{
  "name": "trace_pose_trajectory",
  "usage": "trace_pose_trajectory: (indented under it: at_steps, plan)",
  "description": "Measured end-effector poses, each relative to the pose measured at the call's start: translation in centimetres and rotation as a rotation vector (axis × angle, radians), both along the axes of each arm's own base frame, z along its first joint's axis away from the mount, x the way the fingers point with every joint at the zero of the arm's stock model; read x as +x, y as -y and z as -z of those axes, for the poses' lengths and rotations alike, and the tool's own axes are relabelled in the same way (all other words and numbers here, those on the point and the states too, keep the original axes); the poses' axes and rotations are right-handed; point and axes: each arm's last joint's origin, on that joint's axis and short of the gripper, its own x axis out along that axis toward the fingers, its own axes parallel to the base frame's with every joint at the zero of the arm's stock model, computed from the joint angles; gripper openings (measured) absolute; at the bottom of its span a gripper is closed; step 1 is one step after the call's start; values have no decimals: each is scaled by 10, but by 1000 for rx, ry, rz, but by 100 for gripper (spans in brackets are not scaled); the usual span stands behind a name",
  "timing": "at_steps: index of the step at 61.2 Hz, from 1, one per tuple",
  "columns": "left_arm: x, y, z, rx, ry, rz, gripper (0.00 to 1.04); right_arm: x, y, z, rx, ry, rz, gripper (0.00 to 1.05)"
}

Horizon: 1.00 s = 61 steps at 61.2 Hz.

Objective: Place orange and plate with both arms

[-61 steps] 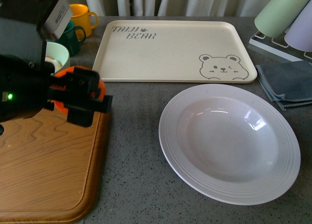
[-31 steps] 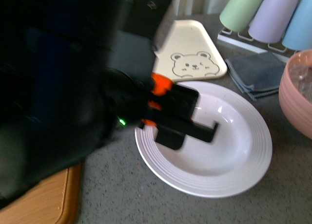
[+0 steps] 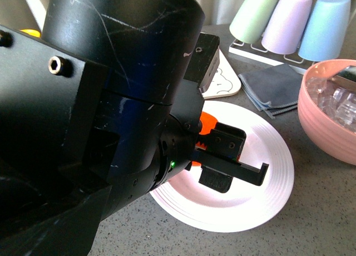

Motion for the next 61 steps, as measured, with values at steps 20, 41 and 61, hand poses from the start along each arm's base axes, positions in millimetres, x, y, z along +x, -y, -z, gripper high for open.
trace_pose_trajectory:
  at_steps: [20, 41, 61]
  plan:
    - [2, 7, 17, 20, -37, 26, 64, 0, 0, 0, 0, 0, 0, 96]
    - [5, 2, 3, -79, -33, 10, 96, 0, 0, 0, 0, 0, 0, 96]
    - [26, -75, -45, -275, -5, -253, 96, 0, 0, 0, 0, 0, 0, 96]
